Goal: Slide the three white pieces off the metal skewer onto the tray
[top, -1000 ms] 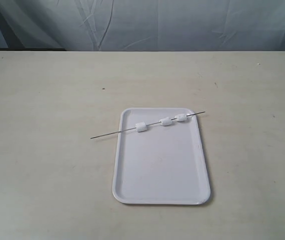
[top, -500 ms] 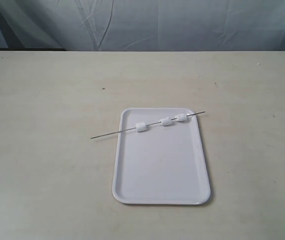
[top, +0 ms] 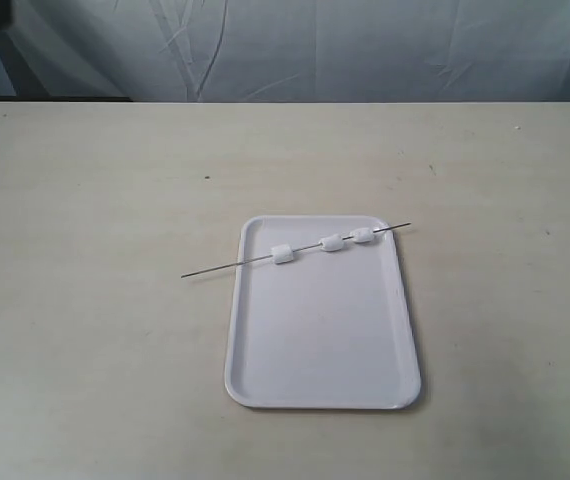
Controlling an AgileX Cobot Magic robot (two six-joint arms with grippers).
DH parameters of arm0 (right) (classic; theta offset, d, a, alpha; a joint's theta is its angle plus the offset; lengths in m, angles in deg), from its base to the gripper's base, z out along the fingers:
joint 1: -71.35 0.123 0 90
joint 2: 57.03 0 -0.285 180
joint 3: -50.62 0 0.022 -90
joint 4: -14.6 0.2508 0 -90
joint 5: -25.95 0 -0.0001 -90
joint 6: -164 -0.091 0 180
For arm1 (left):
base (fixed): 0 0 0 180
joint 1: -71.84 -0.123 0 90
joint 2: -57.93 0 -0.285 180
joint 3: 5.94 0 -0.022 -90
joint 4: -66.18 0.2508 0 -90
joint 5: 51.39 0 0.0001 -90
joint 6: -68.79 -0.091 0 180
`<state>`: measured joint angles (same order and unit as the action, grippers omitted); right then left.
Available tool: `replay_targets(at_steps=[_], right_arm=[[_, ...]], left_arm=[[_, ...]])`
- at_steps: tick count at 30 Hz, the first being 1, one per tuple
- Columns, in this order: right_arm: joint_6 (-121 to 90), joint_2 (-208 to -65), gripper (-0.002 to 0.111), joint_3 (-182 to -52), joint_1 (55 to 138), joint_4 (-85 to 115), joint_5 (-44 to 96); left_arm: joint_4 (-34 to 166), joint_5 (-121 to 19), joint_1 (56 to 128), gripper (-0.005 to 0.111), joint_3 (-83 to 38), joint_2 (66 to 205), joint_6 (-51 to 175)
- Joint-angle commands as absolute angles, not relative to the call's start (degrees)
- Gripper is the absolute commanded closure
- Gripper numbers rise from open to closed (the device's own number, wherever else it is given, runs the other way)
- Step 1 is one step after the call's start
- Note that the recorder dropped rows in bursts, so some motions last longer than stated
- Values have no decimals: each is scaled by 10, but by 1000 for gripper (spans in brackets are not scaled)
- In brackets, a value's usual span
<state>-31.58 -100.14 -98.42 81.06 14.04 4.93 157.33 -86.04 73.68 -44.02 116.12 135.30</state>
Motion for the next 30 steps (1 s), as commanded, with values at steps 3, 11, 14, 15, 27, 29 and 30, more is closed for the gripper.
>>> replay_targets(at_steps=[3, 11, 14, 15, 27, 29, 30], right_arm=[[-232, -1133, 79, -1016, 817, 193, -63], [-117, -1264, 79, -1016, 817, 369, -109], [-82, -1306, 79, -1016, 817, 386, -134], [-72, -1322, 79, -1016, 817, 386, -147], [-1, -1399, 79, -1016, 817, 380, -161], [1, -1403, 79, -1016, 817, 380, -155], [1, -1404, 79, -1016, 817, 380, -154]], left_arm=[[1661, -934, 738, 101, -409, 1357, 1468], [1661, -876, 791, 64, -408, 1533, 1416], [1661, -870, 824, 64, -408, 1583, 1358], [1661, -860, 837, 64, -408, 1598, 1342], [1661, -765, 886, 64, -372, 1710, 1305], [1661, -756, 886, 64, -367, 1714, 1302], [1661, -756, 886, 64, -364, 1717, 1302]])
